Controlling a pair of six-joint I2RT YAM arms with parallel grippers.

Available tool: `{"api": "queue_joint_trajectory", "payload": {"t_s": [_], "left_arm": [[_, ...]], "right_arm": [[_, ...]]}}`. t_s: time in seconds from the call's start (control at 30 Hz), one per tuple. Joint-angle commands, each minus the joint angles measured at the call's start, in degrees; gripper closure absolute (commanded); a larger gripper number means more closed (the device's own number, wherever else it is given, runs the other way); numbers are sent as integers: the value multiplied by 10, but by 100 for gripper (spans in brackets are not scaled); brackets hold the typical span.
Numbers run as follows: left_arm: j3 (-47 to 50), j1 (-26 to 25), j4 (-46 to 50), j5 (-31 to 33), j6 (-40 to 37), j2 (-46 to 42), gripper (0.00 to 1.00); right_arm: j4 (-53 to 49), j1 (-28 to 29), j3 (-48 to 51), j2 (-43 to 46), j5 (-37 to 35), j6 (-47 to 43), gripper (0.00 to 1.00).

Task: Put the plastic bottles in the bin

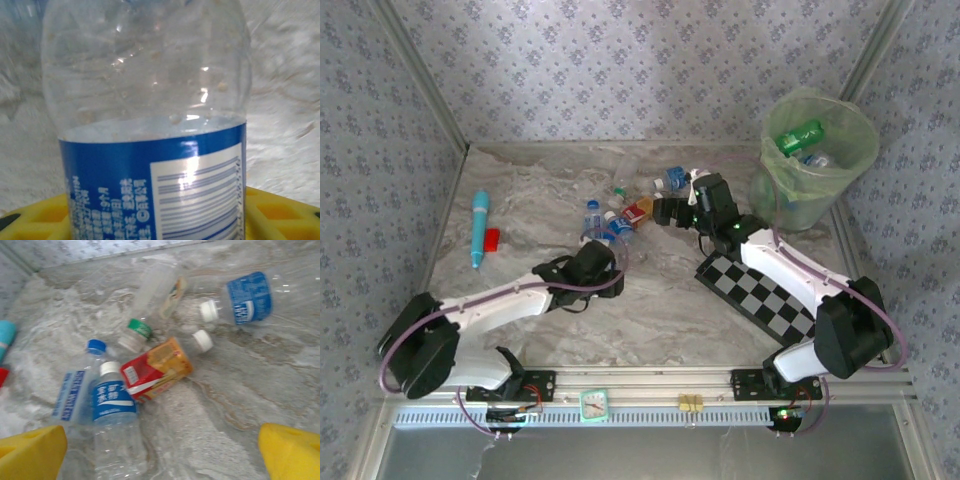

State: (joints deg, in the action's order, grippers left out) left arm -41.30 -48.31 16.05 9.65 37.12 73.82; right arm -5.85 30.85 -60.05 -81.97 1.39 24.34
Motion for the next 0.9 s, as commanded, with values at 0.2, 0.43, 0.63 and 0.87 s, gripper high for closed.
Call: {"api": "queue_joint_trajectory", "payload": {"t_s": [0.2,0.43,0.63,0.87], "left_arm": [[-6,84,-234,-88,-37,-49,48],[-52,119,-311,-213,-97,-20,49],[-61,121,-352,-281,-89,7,49],[-65,116,-369,-312,-78,27,49]], "right_arm": [[113,-11,-15,-7,236,-4,3],[152,-17,-10,-8,286,20,4],[205,-29,4,-8,317,49,6],[245,-32,11,-18,346,71,11]]}}
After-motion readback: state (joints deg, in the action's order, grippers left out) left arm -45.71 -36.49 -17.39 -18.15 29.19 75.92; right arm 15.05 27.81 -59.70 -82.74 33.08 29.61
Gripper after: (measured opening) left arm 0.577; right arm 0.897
